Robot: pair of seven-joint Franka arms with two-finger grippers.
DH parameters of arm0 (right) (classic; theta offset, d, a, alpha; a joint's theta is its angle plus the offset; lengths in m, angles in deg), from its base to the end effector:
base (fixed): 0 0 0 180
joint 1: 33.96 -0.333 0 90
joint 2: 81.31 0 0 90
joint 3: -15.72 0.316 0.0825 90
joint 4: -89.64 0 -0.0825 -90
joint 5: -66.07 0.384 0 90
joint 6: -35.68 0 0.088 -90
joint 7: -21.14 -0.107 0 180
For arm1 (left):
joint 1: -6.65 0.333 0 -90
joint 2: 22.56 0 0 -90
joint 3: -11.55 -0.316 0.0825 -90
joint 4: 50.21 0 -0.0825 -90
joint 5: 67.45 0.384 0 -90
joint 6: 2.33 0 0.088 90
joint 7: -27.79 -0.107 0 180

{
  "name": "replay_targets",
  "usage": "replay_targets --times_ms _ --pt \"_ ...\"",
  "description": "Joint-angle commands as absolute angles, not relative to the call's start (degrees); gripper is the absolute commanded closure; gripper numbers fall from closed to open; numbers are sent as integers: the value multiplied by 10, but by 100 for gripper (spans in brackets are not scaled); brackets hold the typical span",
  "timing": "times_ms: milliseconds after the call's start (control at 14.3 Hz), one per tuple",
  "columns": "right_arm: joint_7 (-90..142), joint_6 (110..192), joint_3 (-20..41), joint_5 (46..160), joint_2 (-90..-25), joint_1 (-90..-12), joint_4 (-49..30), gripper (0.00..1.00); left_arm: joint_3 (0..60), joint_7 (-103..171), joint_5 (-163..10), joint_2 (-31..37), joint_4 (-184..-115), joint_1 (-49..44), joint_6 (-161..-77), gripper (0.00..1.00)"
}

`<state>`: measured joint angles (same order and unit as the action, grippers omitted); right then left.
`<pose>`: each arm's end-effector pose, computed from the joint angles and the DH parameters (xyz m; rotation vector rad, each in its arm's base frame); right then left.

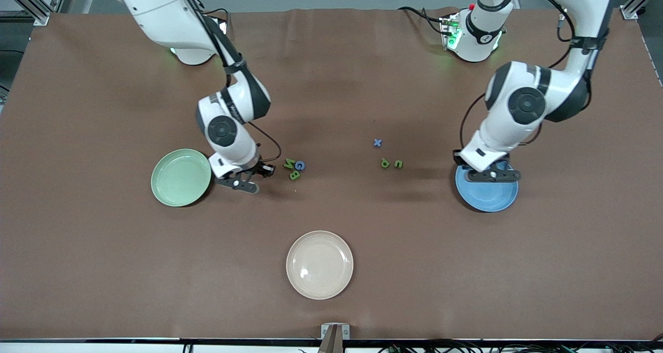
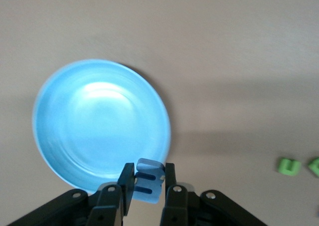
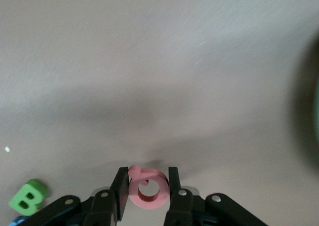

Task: Sort upper and lower case letters into plates
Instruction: 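Release the blue m in the blue plate while the right gripper drops the pink a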

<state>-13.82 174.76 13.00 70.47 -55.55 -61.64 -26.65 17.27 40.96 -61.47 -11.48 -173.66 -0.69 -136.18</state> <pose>0.5393 0.2518 0.2185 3.1185 -0.3597 -0.0911 0.5461 -0.1244 0.3093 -3.0832 0.1065 -0.0041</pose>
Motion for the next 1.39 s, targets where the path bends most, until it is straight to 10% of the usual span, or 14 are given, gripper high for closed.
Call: replay_targets --times_ms 0,767,906,1045,1324 --pt "-22 1732 139 699 -635 -536 -330 100 179 379 -570 -74 -1739 33 -1422 98" --pt "162 1790 140 700 -638 -381 -417 98 180 375 -517 -2 -1744 101 -1487 98" --pt "163 1789 140 701 -633 -376 -418 73 181 375 -517 7 -1744 107 -1487 97" --pt "162 1790 140 707 -628 -376 -418 2 181 375 -517 14 -1744 109 -1487 97" --pt "144 1780 145 714 -632 -392 -407 0 181 375 -517 22 -1742 114 -1487 97"
